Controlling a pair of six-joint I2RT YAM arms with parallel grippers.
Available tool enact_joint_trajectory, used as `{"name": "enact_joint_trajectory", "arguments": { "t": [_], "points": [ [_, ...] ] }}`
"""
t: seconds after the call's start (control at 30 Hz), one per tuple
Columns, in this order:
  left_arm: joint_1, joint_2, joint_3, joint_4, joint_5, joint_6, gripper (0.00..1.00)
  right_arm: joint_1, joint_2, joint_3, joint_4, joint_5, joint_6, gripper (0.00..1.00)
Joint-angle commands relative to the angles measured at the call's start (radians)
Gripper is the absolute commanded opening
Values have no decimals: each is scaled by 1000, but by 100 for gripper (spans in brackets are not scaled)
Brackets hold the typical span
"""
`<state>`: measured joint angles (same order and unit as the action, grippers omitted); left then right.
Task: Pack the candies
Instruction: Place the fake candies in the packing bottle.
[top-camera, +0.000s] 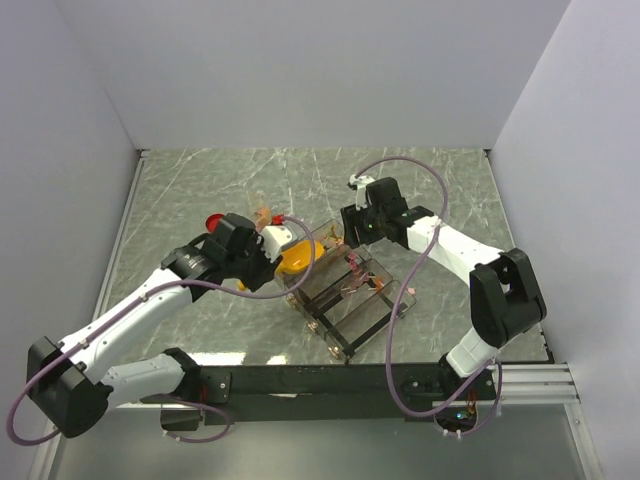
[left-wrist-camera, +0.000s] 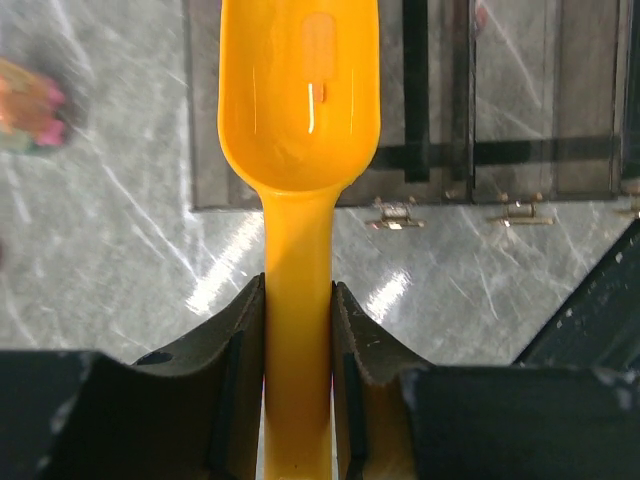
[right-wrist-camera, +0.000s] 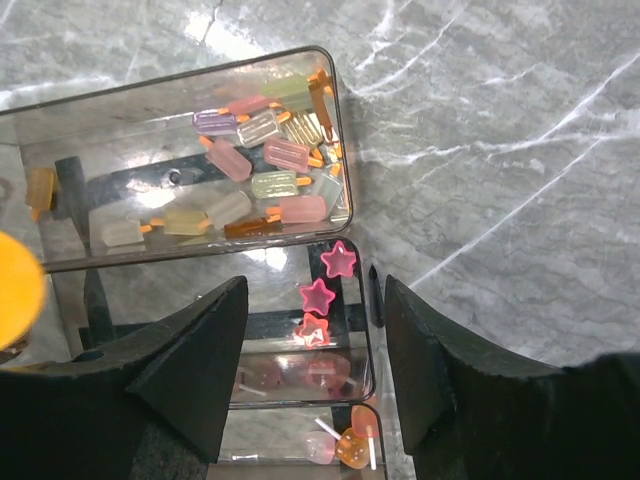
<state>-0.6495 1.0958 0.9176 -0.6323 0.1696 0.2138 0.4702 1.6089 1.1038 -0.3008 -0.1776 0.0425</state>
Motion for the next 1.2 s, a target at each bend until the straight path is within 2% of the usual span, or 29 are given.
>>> {"name": "enact_joint_trajectory", "arguments": {
  "t": [0.0,0.17,0.23,0.37,0.6,0.8,1.17],
  "points": [
    [5,-59,27,105,-24,-28,1,-7,-38,11,35,-10,-16,63],
    [138,-40,133,11,-88,2,1,-7,-82,-25,58,-6,-12,63],
    [178,-19,211,-54,-160,38,1,-7,-102,-35,69,-16,-7,63],
    [212,39,328,-161,-266,101,1,-7,-125,-50,80,-19,0,64],
    [220,185,524,-299,-415,182,1,-5,-176,-59,89,-37,25,70],
    [215,295,593,-355,-489,216,1,-5,-193,-67,97,-37,36,75],
    [123,437,665,-411,-662,272,1,-7,-193,-68,95,-31,37,77]
  ]
}}
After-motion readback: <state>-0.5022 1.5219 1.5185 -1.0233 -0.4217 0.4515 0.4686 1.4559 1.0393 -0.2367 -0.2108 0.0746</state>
